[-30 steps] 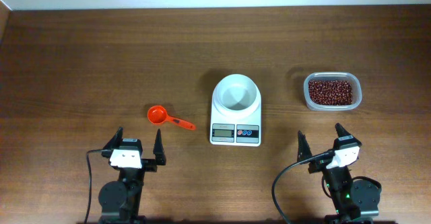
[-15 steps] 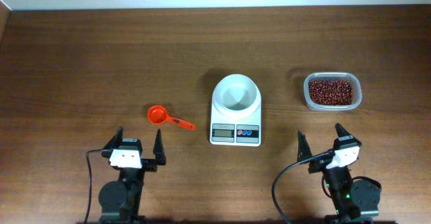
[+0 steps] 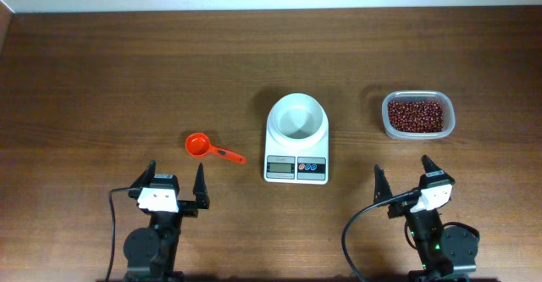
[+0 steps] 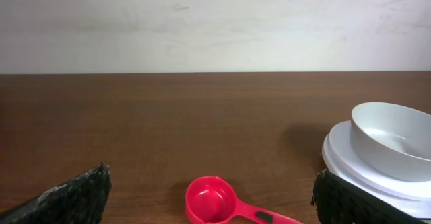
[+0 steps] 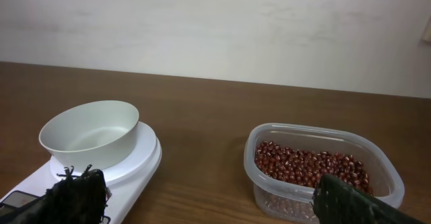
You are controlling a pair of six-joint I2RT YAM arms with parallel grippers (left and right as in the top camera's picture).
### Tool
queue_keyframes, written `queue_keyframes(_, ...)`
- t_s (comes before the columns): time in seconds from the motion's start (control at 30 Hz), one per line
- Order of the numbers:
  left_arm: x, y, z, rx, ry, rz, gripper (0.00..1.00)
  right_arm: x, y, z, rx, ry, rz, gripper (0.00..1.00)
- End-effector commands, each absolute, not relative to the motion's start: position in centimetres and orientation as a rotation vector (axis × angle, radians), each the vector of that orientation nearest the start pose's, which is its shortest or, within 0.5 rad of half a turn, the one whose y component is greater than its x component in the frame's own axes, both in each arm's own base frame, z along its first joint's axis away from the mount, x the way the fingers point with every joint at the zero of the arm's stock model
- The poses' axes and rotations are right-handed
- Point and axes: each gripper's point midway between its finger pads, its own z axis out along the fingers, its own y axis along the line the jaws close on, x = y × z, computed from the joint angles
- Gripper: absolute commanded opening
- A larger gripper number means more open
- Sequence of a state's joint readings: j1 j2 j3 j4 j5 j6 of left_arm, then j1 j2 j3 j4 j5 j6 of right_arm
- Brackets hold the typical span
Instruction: Scoop and weigh 50g on scale
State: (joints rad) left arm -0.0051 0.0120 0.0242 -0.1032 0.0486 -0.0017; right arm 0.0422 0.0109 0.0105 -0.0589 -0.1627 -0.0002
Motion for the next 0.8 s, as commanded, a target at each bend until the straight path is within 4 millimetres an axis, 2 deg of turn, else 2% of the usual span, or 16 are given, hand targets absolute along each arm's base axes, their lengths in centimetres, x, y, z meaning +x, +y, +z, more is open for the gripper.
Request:
queue_keyframes(0.0,24.4,-1.1,16.7,0.035,1.641,-0.064,0.99,24.3,3.9,15.8,-0.16,1.636,0.171,0.99)
queue_keyframes(0.4,24.3,-1.1,16.5,0.038,1.651,-0.067,0.99,24.3,3.9,15.8,-0.16,1.636,0.171,0.99)
queue_keyframes(0.53,24.2,-2.1,16.5,0.079,1.651,-0.113,0.99,24.3,3.9,15.8,-0.16,1.636,0.171,0.99)
queue_keyframes(0.63,24.0,-2.4,17.0,0.051,1.658,-0.17,0.99,24.3,3.9,15.8,-0.16,1.636,0.171,0.99)
queue_keyframes(0.77,23.0,-2.3,18.8,0.038,1.688,-0.171,0.99,24.3,3.9,15.8,-0.16,1.636,0.171,0.99)
